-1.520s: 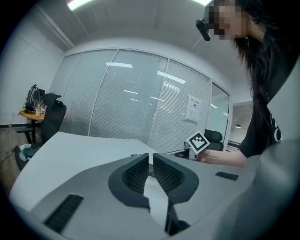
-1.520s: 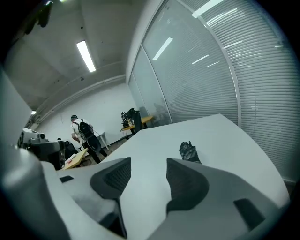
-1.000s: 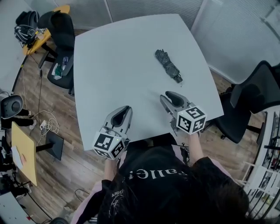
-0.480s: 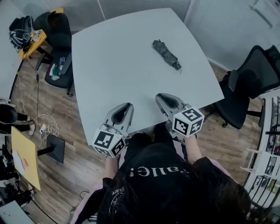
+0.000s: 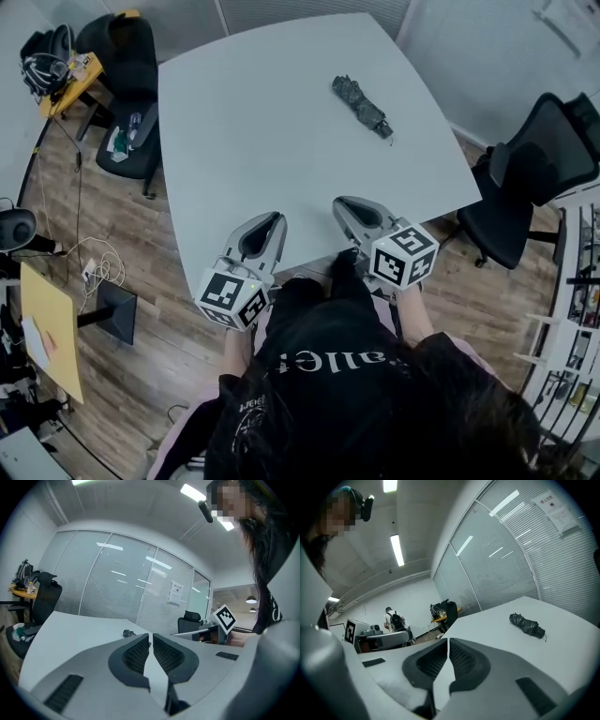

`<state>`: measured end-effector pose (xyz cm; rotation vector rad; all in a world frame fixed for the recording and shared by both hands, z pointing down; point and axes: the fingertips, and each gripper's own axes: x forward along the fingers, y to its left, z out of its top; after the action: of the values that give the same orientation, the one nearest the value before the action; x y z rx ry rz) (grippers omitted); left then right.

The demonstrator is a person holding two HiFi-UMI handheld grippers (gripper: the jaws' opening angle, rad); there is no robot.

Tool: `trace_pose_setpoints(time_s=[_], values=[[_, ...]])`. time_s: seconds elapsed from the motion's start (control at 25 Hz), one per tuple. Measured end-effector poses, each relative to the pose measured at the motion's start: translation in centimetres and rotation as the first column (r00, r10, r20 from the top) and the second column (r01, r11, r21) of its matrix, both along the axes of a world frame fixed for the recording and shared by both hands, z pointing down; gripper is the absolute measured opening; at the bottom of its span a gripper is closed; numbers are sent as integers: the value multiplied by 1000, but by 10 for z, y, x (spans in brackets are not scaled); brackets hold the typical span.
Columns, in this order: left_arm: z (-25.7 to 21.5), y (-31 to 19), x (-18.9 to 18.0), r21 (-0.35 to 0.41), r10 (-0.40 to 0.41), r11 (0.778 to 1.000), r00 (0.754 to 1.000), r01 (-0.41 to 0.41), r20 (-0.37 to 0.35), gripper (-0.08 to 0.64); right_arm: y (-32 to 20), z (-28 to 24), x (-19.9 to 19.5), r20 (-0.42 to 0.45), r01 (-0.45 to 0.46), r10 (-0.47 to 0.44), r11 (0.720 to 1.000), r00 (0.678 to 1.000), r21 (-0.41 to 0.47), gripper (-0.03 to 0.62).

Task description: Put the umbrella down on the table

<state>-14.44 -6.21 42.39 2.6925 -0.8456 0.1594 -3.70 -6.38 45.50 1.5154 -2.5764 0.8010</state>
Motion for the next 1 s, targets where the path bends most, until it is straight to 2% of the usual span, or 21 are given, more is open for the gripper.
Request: trace_pose_setpoints(time_s=[0.48, 1.0], values=[[-2, 3, -7, 12, 6, 1000, 1000, -6, -5, 32, 3, 2, -7, -8, -5, 5, 1000, 1000, -2, 28], [-2, 8, 2, 13, 36, 999, 999, -36, -7, 32, 6, 3, -3, -17, -9, 9, 1000, 1000, -8, 28]])
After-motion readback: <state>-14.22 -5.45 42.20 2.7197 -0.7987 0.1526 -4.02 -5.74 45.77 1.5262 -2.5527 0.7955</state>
